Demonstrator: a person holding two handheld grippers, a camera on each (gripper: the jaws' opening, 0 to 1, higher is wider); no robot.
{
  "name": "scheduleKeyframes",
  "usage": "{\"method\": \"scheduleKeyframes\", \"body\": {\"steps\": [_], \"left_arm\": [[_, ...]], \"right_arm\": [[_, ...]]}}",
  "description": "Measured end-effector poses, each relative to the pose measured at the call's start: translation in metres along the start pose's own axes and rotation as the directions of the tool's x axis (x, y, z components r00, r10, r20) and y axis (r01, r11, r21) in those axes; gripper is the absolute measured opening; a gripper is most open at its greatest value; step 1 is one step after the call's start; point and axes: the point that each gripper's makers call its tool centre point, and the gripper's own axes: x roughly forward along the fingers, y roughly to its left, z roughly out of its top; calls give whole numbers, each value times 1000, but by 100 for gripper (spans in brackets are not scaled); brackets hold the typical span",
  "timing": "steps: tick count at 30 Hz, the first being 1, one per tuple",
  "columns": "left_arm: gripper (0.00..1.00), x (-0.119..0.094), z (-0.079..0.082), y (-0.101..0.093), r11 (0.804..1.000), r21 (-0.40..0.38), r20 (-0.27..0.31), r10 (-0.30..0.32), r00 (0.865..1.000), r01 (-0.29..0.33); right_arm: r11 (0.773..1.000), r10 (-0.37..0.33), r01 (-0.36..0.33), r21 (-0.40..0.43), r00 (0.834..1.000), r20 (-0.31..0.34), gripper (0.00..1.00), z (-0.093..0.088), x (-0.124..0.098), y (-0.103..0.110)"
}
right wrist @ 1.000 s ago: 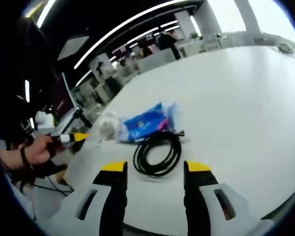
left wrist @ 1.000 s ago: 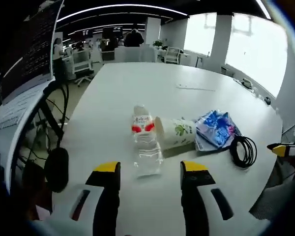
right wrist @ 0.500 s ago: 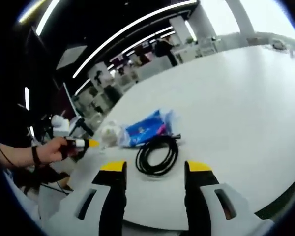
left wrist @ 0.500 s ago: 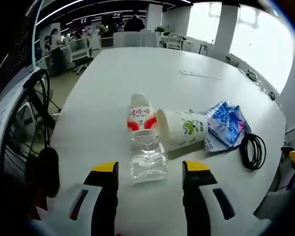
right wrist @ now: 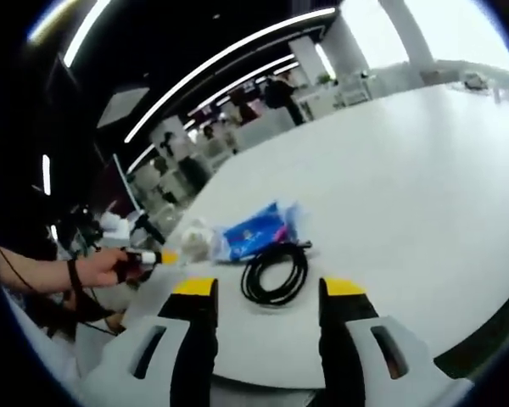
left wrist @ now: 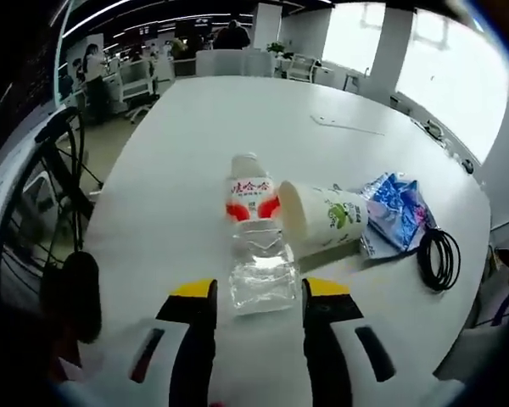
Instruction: Arrange the tabletop items into an orderly group along one side of the table until the central work area is clear of visible clutter.
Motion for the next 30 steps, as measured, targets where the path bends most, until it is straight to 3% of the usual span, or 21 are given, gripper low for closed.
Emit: {"method": "scheduleKeyframes", "body": {"steps": [8, 16, 17, 18, 19, 21, 23, 30], "left_arm": [[33, -4, -4, 9, 1000, -18, 14, -12, 1000, 12], [31, -14, -8, 23, 999, -34, 27, 24, 999, -23], [24, -16, -10, 23, 999, -33, 18, 28, 999, -28], [0, -20, -15, 25, 1000, 10, 5, 24, 1000, -25], [0, -28, -29, 42, 990, -23, -40, 137, 990, -138], [0, -24, -22, 29, 998, -57, 36, 42, 998, -40], [3, -26, -21, 31, 997, -12, 32, 70, 997, -70], [16, -29, -3, 30, 998, 1, 90, 65, 994, -66]], "right_arm": [[1000, 7, -7, 9, 1000, 16, 46, 1, -5, 4], [1000, 4, -5, 12, 1000, 21, 45, 1, -5, 4], [1000, 6, -6, 12, 1000, 19, 45, 0, -5, 4], [1000, 8, -9, 11, 1000, 11, 45, -2, -4, 4], [1000, 9, -9, 10, 1000, 7, 45, -4, -3, 5], [1000, 13, -13, 7, 1000, 3, 46, -4, -2, 6], [1000, 20, -20, 3, 1000, -1, 46, -4, -1, 10], [1000, 22, -22, -6, 1000, -12, 46, -4, 1, 8]]}}
